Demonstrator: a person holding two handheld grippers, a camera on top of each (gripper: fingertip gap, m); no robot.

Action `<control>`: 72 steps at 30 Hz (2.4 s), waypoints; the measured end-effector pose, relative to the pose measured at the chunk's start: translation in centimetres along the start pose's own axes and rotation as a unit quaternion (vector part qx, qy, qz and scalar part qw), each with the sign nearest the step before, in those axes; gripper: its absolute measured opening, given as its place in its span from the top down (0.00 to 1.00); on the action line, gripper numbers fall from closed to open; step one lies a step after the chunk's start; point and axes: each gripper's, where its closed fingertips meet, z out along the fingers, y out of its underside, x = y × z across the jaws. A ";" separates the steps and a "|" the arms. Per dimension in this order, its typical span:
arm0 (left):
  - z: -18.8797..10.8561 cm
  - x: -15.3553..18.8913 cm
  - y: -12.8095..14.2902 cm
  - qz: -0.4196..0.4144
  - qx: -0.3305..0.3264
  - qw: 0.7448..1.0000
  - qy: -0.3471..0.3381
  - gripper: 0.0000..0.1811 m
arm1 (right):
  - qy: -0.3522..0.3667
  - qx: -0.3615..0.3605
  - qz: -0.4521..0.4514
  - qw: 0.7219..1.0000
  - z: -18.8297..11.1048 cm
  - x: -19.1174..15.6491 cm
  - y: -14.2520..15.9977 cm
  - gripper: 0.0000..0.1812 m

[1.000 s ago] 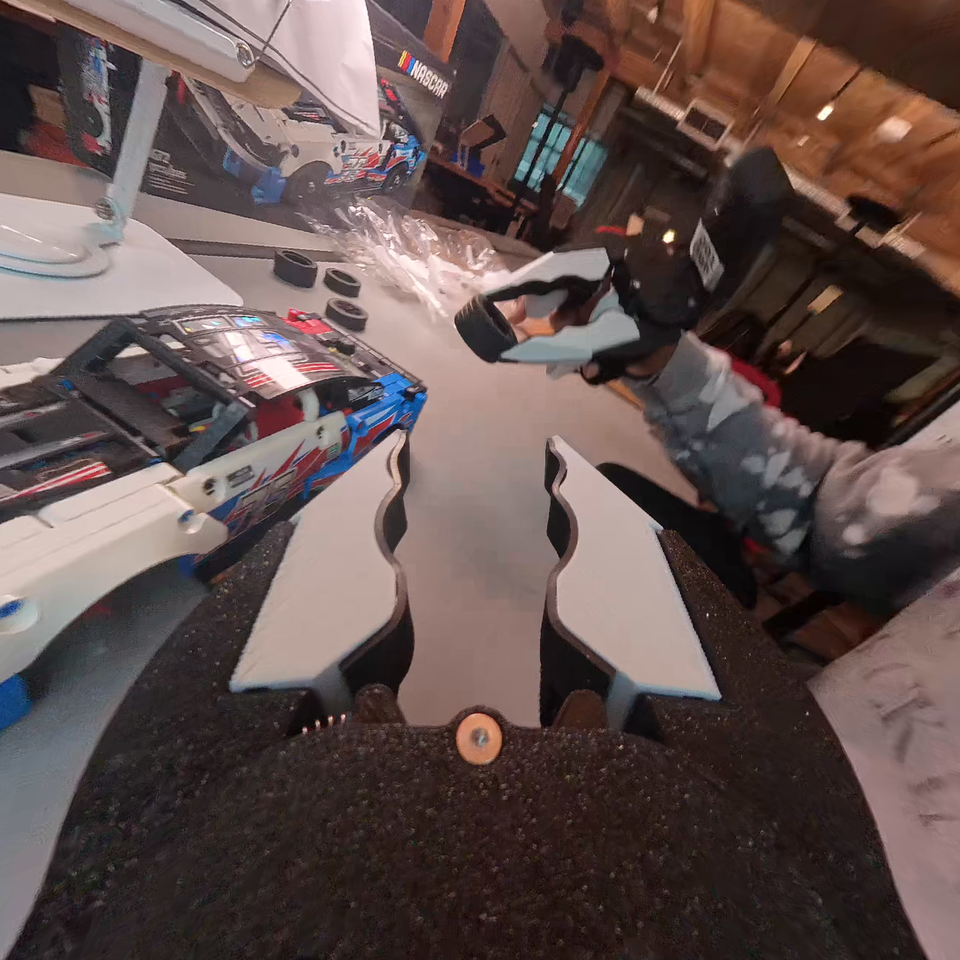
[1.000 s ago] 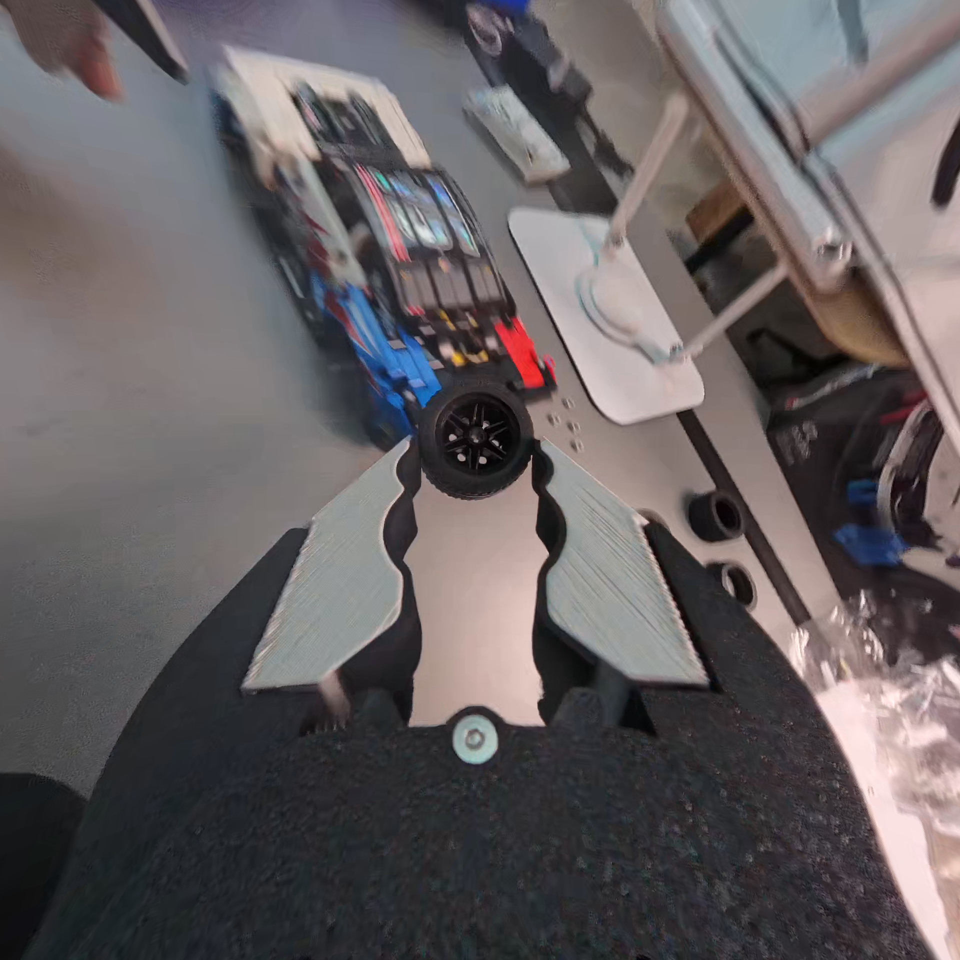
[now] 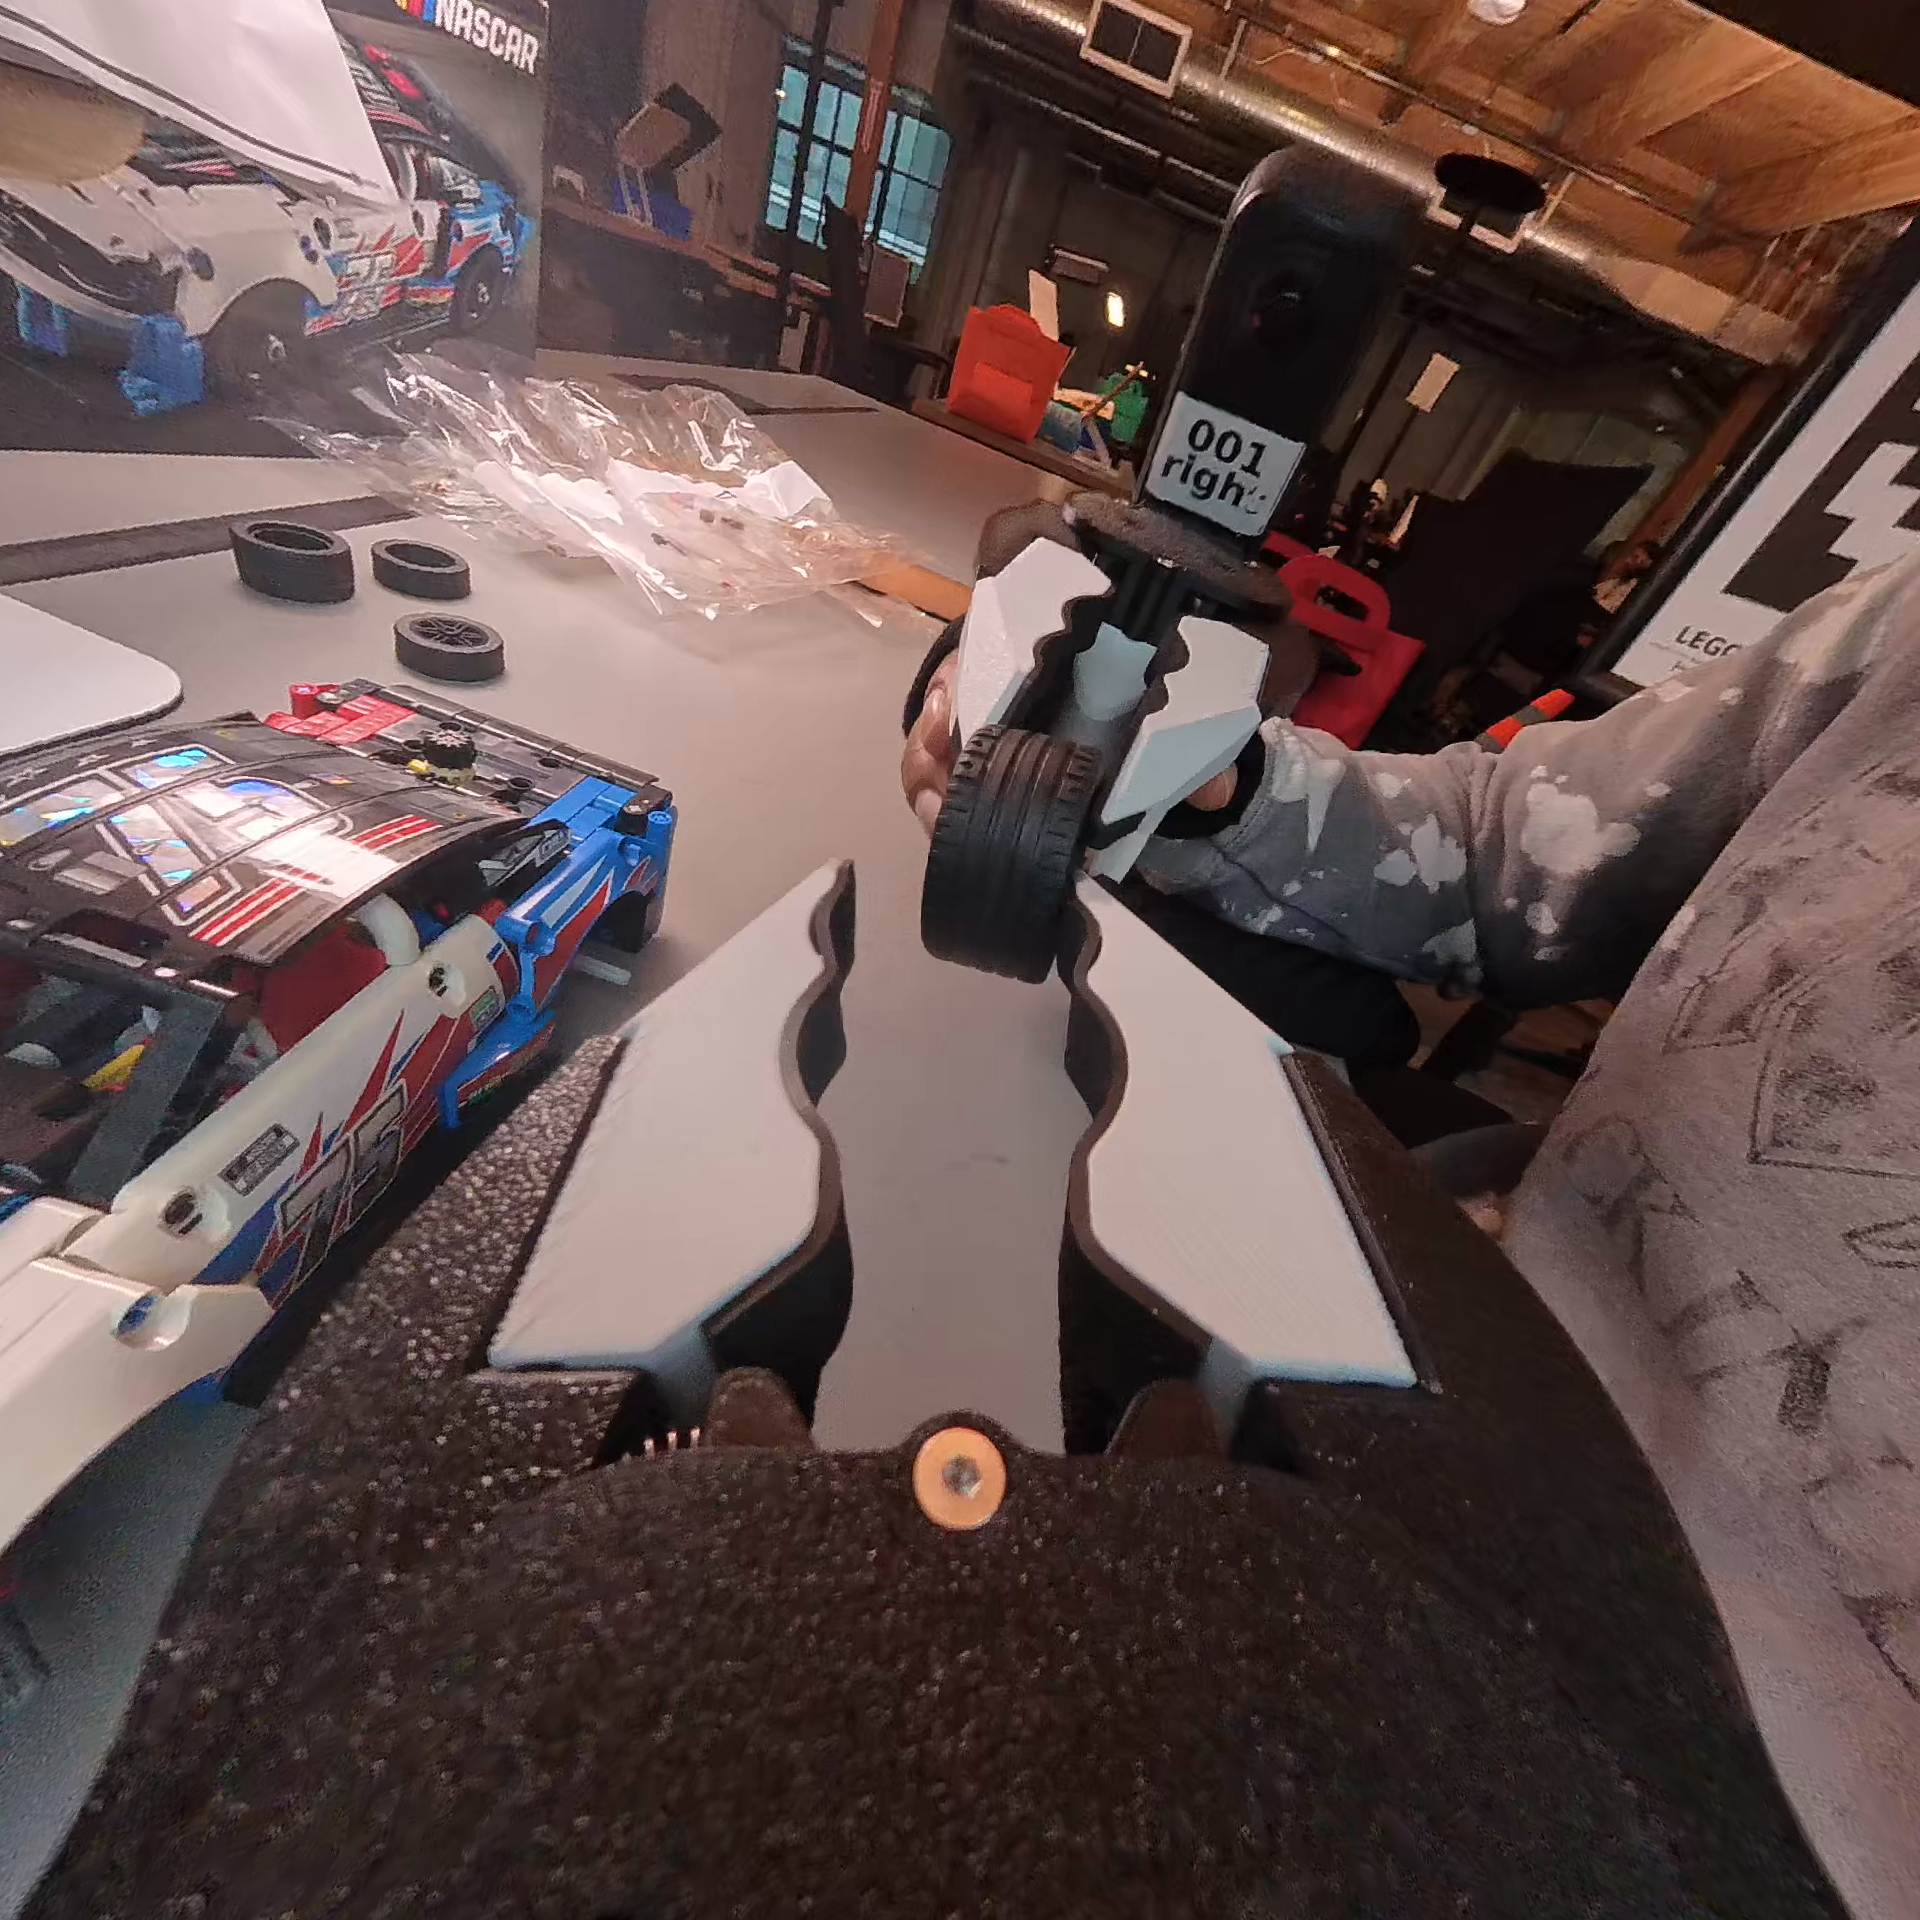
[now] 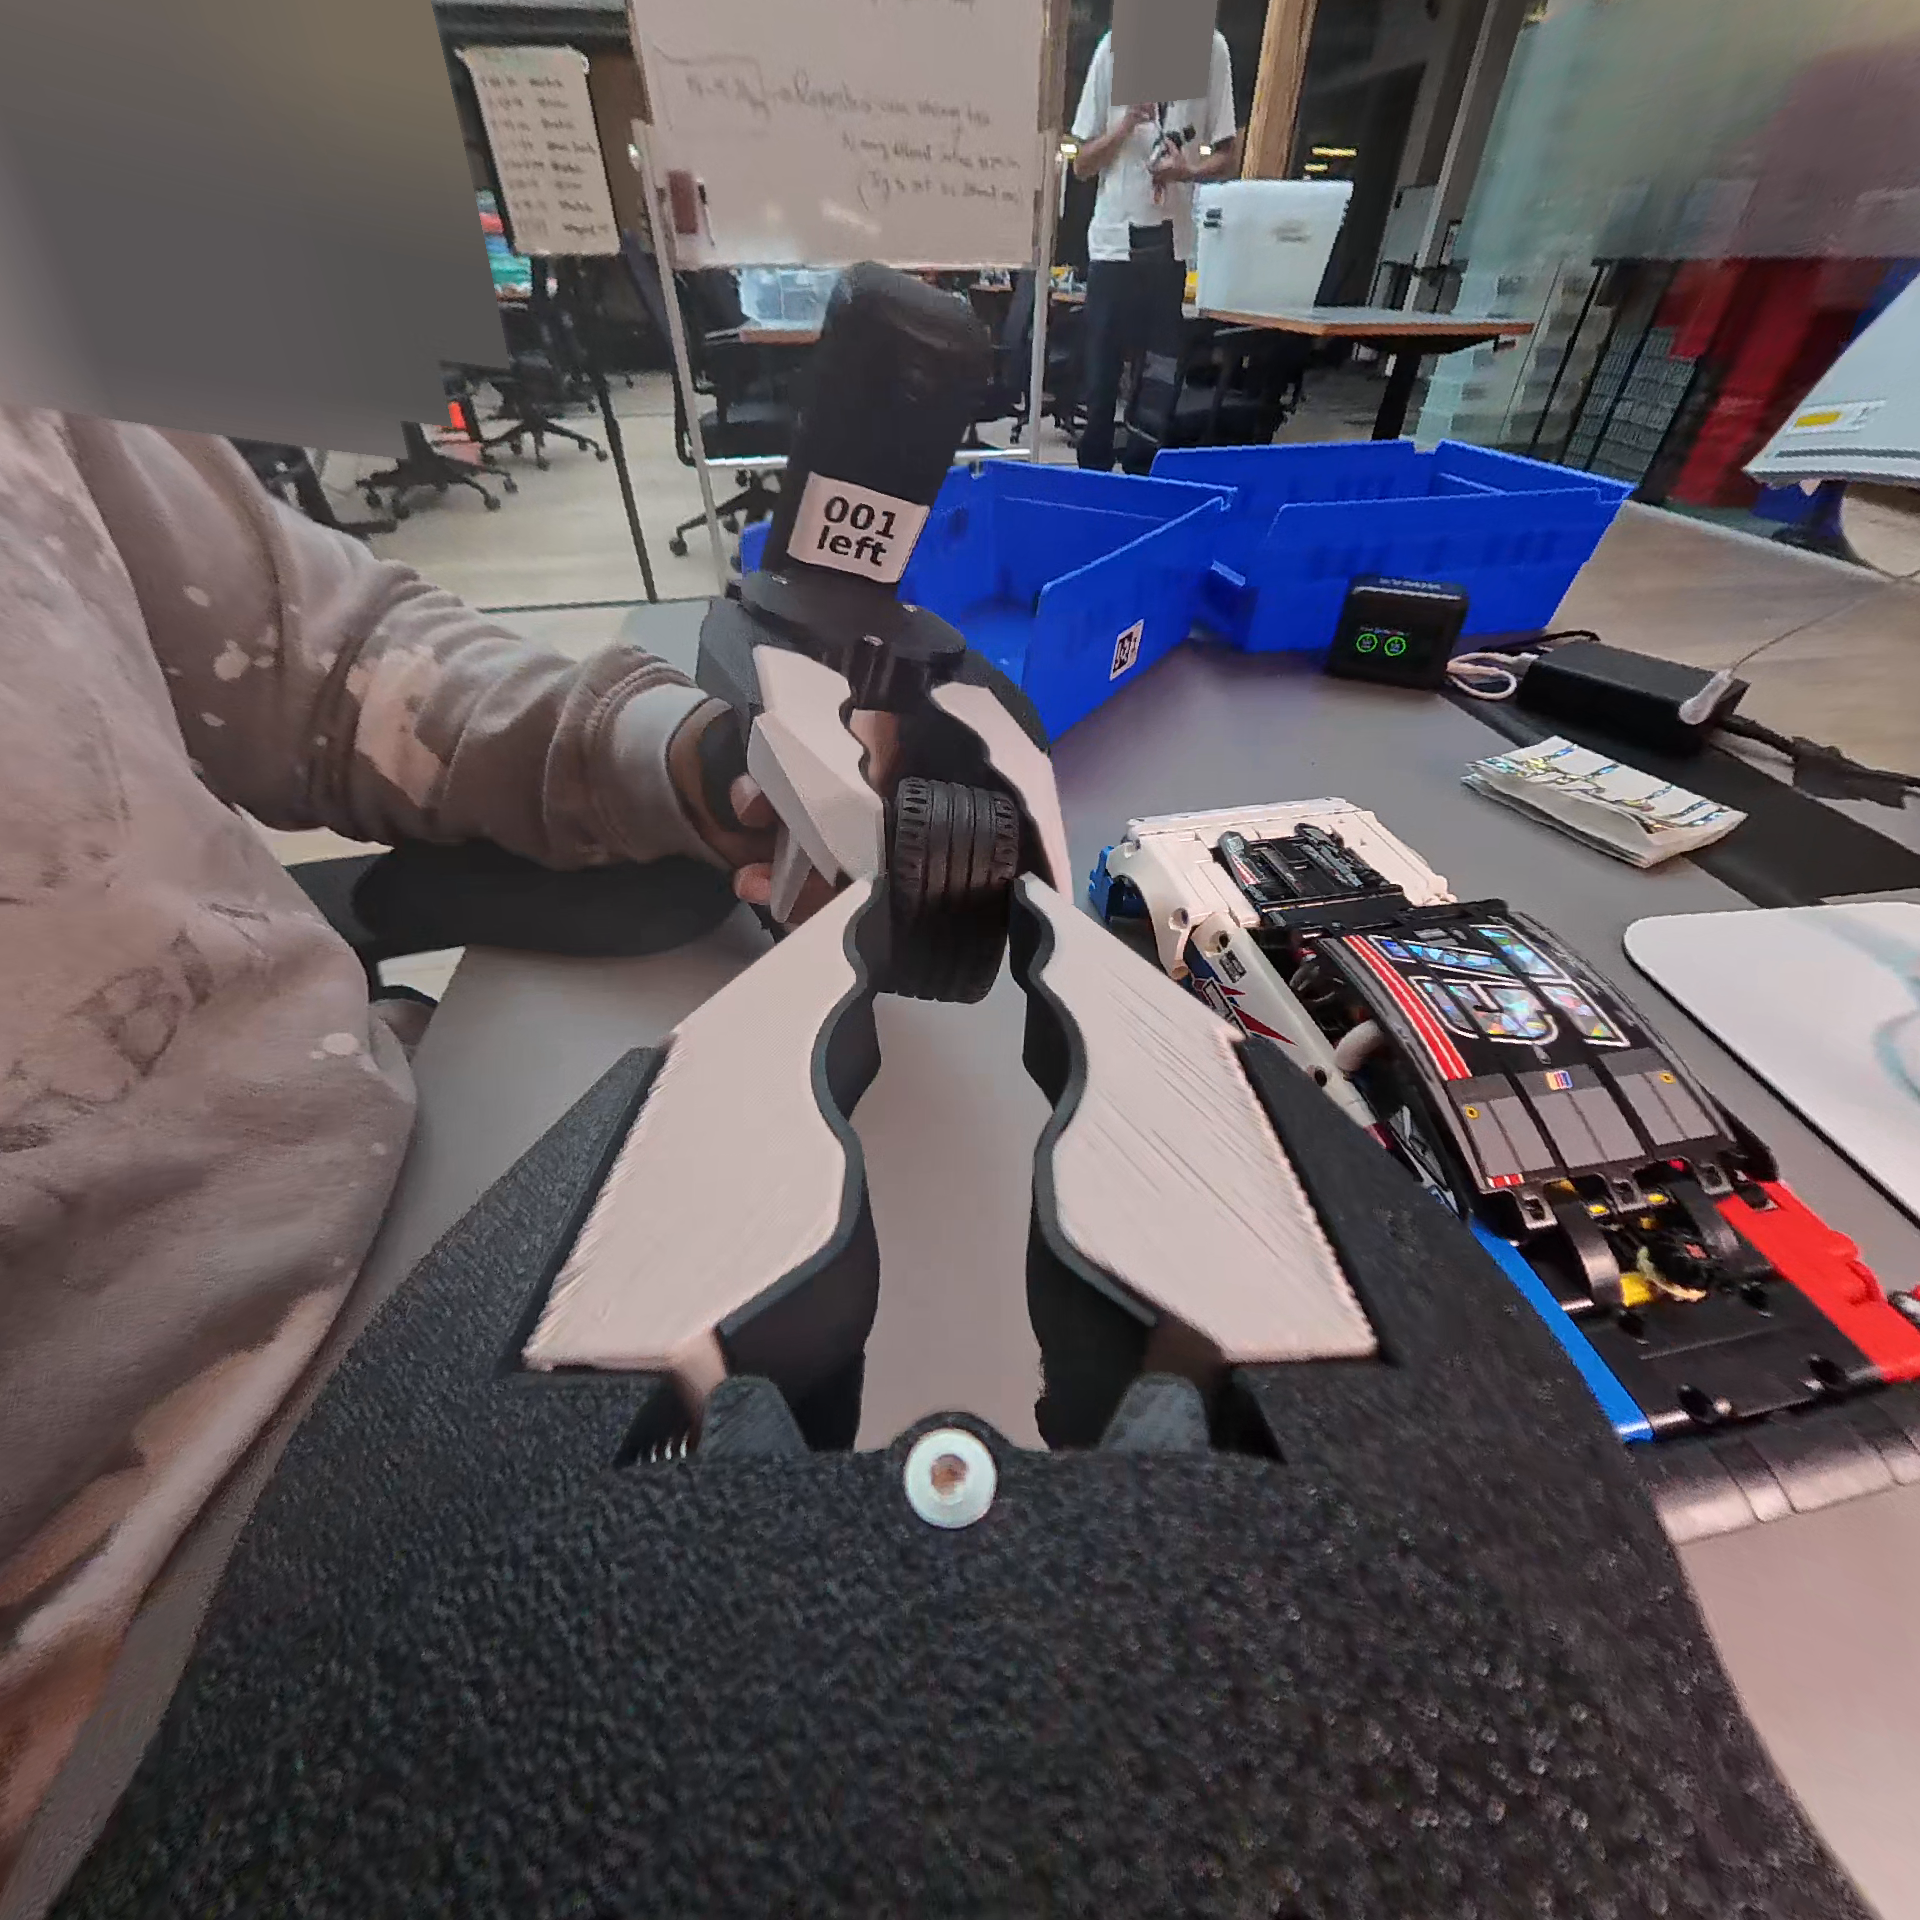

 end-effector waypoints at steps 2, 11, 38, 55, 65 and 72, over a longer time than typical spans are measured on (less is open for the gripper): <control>0.0 0.0 0.2 0.024 -0.008 1.000 -0.009 0.87 | 0.022 -0.012 -0.030 0.999 0.2 0.2 0.3 0.89; -0.4 -2.2 -1.0 0.022 0.007 0.995 -0.101 0.89 | 0.174 -0.036 -0.180 0.968 0.7 2.0 -0.3 0.93; -1.5 -2.1 -2.9 -0.095 0.088 0.988 -0.086 0.99 | 0.140 0.034 -0.166 0.975 1.6 -0.9 -2.0 1.00; -1.2 -1.4 -1.5 -0.084 0.068 0.993 -0.037 1.00 | 0.062 0.038 -0.007 0.997 1.5 -0.1 -0.1 0.95; -1.9 -0.2 -2.6 -0.089 0.089 0.992 0.011 0.93 | 0.021 0.059 0.018 0.998 1.0 -1.0 -0.7 0.92; -2.0 1.2 -3.1 -0.076 0.093 0.992 0.042 0.87 | -0.074 0.102 0.104 0.987 0.3 -2.4 -1.6 0.91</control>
